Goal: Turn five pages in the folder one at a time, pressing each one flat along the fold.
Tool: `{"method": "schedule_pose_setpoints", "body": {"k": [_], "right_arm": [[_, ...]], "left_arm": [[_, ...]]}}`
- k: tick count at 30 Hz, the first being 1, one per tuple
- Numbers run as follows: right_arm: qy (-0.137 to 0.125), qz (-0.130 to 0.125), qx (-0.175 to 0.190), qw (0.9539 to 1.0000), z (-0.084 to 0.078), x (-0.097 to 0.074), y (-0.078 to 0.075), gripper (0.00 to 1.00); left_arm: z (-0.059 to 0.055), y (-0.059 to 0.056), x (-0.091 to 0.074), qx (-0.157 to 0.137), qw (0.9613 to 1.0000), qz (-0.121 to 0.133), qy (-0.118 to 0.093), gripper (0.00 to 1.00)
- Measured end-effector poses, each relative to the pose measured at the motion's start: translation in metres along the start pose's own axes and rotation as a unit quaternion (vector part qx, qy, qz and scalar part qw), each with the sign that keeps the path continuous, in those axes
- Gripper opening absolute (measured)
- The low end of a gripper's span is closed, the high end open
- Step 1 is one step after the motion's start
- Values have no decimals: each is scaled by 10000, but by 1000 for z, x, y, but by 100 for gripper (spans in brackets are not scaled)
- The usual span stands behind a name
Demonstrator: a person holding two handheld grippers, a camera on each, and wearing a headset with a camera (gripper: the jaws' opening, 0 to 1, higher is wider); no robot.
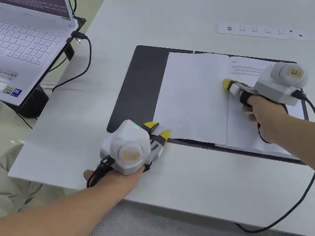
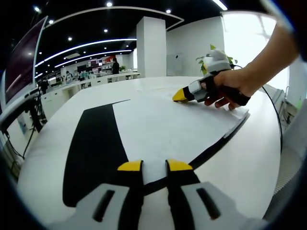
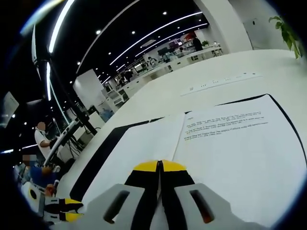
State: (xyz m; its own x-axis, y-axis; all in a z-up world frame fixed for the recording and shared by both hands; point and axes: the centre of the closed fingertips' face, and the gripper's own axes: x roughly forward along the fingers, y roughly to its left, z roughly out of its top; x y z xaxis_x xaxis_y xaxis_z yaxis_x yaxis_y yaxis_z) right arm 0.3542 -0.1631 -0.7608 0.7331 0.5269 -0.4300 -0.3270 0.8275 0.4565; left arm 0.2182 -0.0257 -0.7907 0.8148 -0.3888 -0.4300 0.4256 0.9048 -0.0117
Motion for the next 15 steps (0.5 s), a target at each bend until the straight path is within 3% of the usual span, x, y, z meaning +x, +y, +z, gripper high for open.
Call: {"method": "schedule_pose_setpoints", "body": {"k": [10,15], "right_arm": [[-17,48,6,10000,-10,-16,3,0],[164,153,-72,9997,-23,-25,4,0]], "left_arm": [[1,0,-1,23,10000,5,-5,17],[2,-1,-2,44,10000,6,-5,17]]}}
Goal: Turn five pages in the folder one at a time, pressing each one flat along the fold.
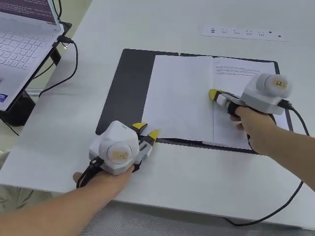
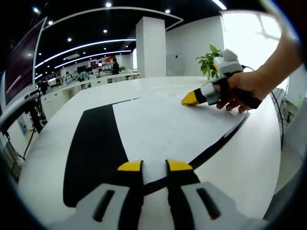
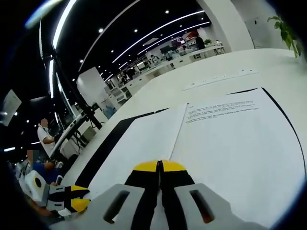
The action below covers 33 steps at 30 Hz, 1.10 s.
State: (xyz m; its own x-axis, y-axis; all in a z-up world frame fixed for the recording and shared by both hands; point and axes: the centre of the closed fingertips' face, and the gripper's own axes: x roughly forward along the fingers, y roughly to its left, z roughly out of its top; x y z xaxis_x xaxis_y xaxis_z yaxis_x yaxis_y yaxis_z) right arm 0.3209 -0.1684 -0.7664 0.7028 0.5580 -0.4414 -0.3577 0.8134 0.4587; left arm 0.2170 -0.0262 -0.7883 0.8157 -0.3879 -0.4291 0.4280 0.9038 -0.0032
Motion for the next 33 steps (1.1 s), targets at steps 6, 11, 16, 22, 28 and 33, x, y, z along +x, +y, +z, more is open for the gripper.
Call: {"method": "schedule_pose_setpoints", "body": {"k": [6,11,16,22,28,33], "right_arm": [[60,106,-244,9996,-12,-10,9,0],[61,123,-199,9997,-19,-17,11,0],[170,209,-301,9992,-32,-26,18,0],[208,218,-285,9991,-43,-34,21,0],[228,246,-247,9991,-51,-42,24,0],[278,259,-223,9990,-58,-48,25,0]], "left_arm": [[0,-1,-1,11,10000,3,4,17],[1,-1,-1,23,10000,3,5,17],[1,-1,-1,29,10000,1,6,17],[1,-1,-1,26,10000,1,8,17],[1,-1,-1,25,10000,0,10,17],[1,-1,-1,24,10000,-1,10,17]]}}
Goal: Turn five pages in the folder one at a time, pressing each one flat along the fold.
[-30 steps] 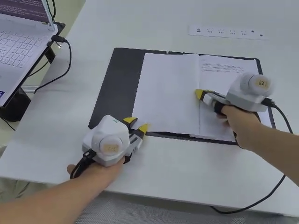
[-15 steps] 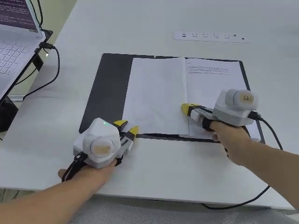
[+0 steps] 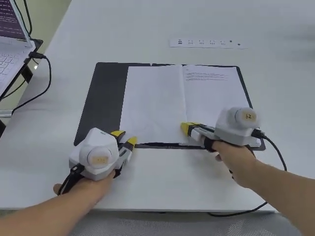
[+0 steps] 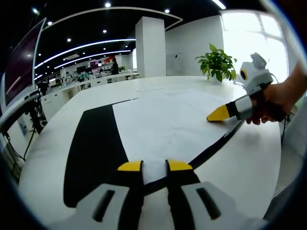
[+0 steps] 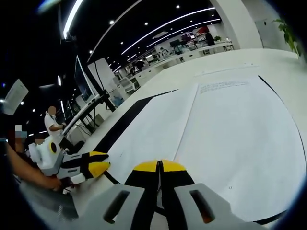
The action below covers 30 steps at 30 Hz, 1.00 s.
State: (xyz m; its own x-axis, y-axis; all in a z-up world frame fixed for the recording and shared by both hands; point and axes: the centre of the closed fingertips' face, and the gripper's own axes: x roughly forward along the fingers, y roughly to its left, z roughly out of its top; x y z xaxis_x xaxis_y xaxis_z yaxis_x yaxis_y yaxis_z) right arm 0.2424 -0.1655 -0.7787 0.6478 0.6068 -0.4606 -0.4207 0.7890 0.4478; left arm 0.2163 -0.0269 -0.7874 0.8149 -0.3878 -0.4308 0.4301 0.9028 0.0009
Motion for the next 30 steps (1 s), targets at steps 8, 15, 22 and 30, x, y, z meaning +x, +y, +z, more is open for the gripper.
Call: {"method": "schedule_pose_setpoints", "body": {"k": [8,15,22,30], "right_arm": [[90,59,76,9999,-14,-12,4,0],[191,106,224,9995,-24,-22,10,0],[294,155,385,9987,-32,-29,17,0],[401,206,468,9979,-38,-41,25,0]], "left_arm": [[0,0,0,-13,10000,5,19,17],[0,0,0,-21,10000,19,71,17],[0,0,0,-27,9999,18,148,17],[0,0,0,-92,9997,38,225,17]]}}
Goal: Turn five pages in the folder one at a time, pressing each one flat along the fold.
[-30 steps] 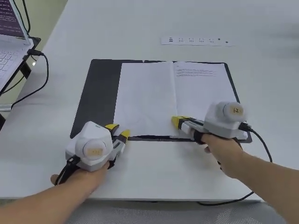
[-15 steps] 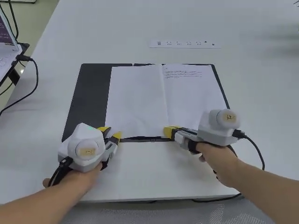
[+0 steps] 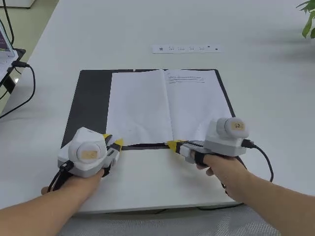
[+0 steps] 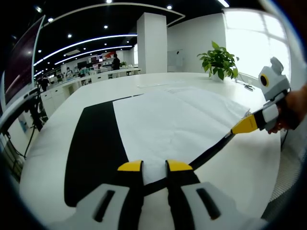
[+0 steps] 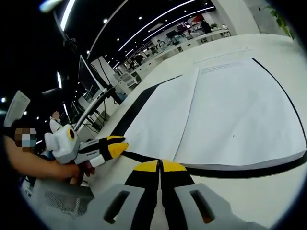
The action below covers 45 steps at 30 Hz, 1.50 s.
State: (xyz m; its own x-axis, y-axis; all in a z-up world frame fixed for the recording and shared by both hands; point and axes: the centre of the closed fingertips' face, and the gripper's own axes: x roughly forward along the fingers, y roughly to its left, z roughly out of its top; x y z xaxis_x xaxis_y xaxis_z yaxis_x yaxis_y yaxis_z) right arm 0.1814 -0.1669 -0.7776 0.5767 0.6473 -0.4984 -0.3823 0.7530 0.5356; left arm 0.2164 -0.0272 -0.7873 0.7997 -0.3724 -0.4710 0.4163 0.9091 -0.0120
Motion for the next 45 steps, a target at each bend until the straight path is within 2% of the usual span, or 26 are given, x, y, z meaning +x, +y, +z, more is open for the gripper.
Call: {"method": "schedule_pose_setpoints", "body": {"k": [4,9,15,19,22,28,31,34,37,42,45], "right_arm": [[7,23,29,10000,0,-11,7,0],[-32,-66,63,10000,2,-24,8,0],[-130,-261,167,9994,9,-43,2,0],[-290,-392,125,9987,17,-57,0,0],[-358,-436,-1,9984,21,-67,-2,0],[-496,-506,18,9975,25,-85,-7,0],[-514,-559,-33,9971,26,-93,-10,1],[-538,-706,-131,9960,28,-104,-14,3],[-537,-751,-207,9955,30,-112,-16,7],[-715,-819,-396,9933,46,-126,-14,13],[-722,-806,-458,9931,50,-132,-14,16]], "left_arm": [[0,0,0,-37,10000,38,66,17],[1,0,1,-139,9997,63,182,18],[2,-17,-2,-6,9990,-108,444,34],[2,-28,-8,-71,9983,-199,551,32],[6,-36,-13,-242,9978,-296,545,32],[20,-42,-26,-501,9974,-310,413,36],[24,-43,-32,-539,9974,-317,362,37],[26,-41,-41,-713,9964,-284,359,39],[29,-39,-49,-847,9955,-281,319,40],[37,-35,-69,-928,9950,-238,291,44],[41,-31,-79,-996,9944,-205,280,46]]}}
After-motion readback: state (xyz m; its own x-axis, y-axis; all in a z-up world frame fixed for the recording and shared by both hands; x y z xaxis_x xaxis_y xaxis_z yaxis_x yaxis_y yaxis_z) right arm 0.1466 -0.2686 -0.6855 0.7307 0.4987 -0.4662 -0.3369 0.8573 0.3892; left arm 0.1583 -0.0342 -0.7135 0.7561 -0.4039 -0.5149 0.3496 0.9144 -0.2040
